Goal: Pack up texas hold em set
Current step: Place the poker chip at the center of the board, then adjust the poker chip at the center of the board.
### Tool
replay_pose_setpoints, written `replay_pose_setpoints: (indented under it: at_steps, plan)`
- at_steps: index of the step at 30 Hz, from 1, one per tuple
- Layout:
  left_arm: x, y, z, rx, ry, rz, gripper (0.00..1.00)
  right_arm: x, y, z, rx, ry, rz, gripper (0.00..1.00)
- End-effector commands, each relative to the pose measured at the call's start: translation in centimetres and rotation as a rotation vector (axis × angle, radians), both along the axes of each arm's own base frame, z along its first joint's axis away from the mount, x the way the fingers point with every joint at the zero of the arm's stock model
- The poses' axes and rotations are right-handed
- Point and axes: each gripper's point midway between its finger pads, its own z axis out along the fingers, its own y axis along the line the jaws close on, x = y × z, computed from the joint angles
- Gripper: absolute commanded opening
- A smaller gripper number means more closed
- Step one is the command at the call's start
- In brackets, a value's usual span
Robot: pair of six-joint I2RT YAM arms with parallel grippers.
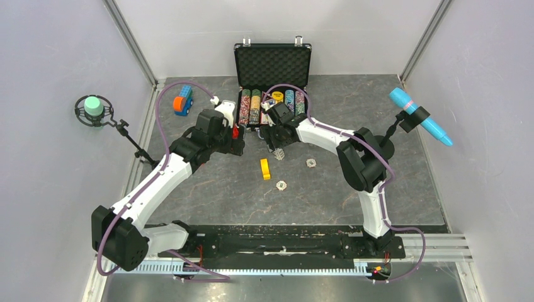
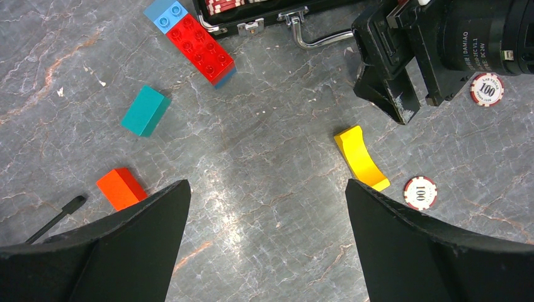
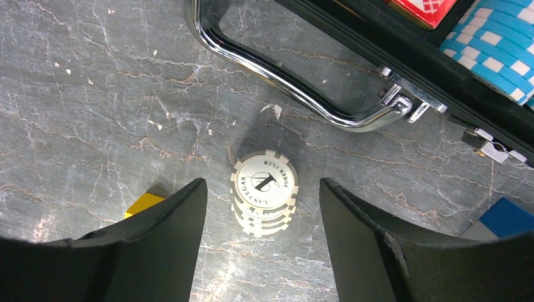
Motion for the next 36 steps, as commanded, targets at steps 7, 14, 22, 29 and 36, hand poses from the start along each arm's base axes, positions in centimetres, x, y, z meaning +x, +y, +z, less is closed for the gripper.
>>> replay_pose_setpoints:
  at_steps: [7, 14, 22, 29, 36]
  plan:
    - [0.5, 0.2, 1.1, 0.019, -0.041, -0.019, 1.0, 1.9, 1.7, 0.9, 0.028, -0.053, 0.006, 0.7]
    - [0.5, 0.3, 1.0, 0.024, -0.042, -0.015, 1.0, 2.8, 2.1, 0.0, 0.016, -0.052, -0.001, 0.72]
    - [0.6, 0.3, 1.0, 0.029, -0.042, -0.015, 1.0, 3.3, 2.3, -0.9, -0.011, -0.043, 0.009, 0.73]
    - [0.6, 0.4, 0.9, 0.031, -0.041, -0.013, 1.0, 3.0, 2.1, -2.2, -0.035, -0.014, 0.02, 0.68]
    - [0.6, 0.4, 0.9, 0.033, -0.039, -0.011, 1.0, 3.0, 1.7, -2.5, -0.047, -0.017, 0.013, 0.56]
